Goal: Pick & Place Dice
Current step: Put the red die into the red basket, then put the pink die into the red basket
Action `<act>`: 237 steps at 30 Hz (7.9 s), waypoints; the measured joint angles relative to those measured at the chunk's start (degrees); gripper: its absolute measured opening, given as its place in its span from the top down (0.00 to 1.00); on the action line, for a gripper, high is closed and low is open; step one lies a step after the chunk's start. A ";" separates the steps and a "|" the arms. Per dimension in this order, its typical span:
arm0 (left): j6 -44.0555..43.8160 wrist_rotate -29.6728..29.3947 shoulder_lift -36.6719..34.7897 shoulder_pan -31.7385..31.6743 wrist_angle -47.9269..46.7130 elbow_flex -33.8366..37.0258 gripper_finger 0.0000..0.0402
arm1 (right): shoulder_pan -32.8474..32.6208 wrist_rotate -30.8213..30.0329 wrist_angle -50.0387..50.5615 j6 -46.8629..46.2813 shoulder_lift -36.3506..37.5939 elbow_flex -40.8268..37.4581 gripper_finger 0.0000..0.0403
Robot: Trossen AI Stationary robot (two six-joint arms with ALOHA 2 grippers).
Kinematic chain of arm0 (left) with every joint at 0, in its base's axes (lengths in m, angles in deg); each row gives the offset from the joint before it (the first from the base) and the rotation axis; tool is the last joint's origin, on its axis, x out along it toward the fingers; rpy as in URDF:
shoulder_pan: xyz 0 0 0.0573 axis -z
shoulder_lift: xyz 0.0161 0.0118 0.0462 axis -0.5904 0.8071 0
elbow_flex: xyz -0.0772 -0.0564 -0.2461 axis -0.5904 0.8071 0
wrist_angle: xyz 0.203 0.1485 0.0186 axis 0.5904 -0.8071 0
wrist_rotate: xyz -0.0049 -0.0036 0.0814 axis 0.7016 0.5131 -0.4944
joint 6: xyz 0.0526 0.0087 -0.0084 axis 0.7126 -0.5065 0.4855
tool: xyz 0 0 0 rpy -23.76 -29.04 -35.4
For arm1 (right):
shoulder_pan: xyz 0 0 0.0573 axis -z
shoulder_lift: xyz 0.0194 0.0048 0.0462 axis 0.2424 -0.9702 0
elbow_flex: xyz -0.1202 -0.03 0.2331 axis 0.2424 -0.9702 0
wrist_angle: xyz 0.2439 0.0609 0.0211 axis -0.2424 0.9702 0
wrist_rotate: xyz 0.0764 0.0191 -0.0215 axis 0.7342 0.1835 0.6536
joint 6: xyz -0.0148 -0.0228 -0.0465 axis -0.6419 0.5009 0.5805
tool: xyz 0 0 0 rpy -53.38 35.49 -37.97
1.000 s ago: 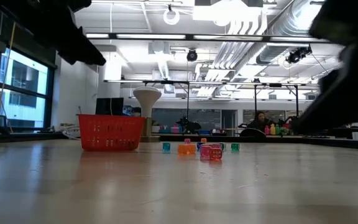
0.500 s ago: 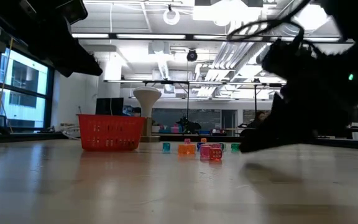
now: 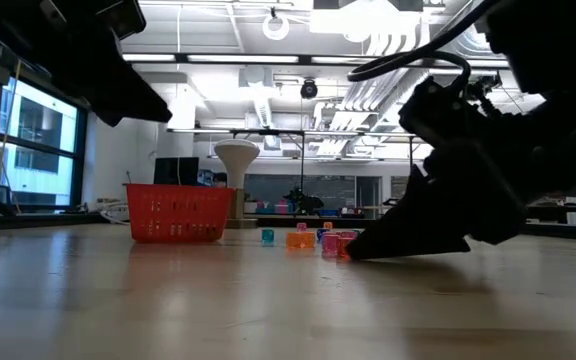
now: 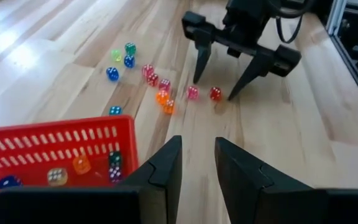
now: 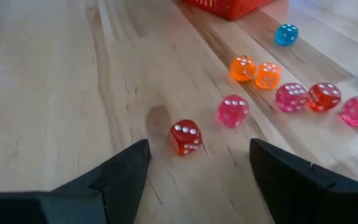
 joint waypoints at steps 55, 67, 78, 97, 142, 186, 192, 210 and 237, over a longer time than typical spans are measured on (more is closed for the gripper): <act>2.80 2.37 0.44 2.49 5.28 -0.09 0.77 | 14.79 20.72 10.10 31.19 3.59 22.64 0.92; 6.73 -11.18 -1.69 8.60 5.22 -0.09 0.77 | 24.02 33.79 13.19 29.44 -1.33 31.36 0.92; 7.77 -12.57 -1.69 10.52 5.24 -0.09 0.77 | 24.16 26.35 13.96 31.15 -5.66 35.53 0.64; 10.46 -18.08 -1.21 5.46 2.62 0.02 0.77 | 24.26 24.46 13.92 30.89 -5.05 35.44 0.39; 11.45 -10.74 -4.82 3.46 -1.15 -0.11 0.77 | 12.14 13.34 47.75 17.39 7.26 35.32 0.39; 23.80 -3.11 58.32 -1.84 59.90 -15.89 0.77 | -15.86 -22.37 96.72 -39.25 12.59 32.25 0.39; 24.08 -3.51 55.55 -2.07 57.18 -15.80 0.77 | -15.95 -22.07 96.74 -39.15 12.59 32.25 0.39; 17.14 -17.18 41.18 6.06 30.96 -15.80 0.77 | -17.13 -21.72 97.12 -38.10 12.59 32.29 0.39; 5.35 -15.66 17.20 16.66 7.09 -15.76 0.77 | -5.20 -11.97 20.86 -14.35 10.31 0.99 0.68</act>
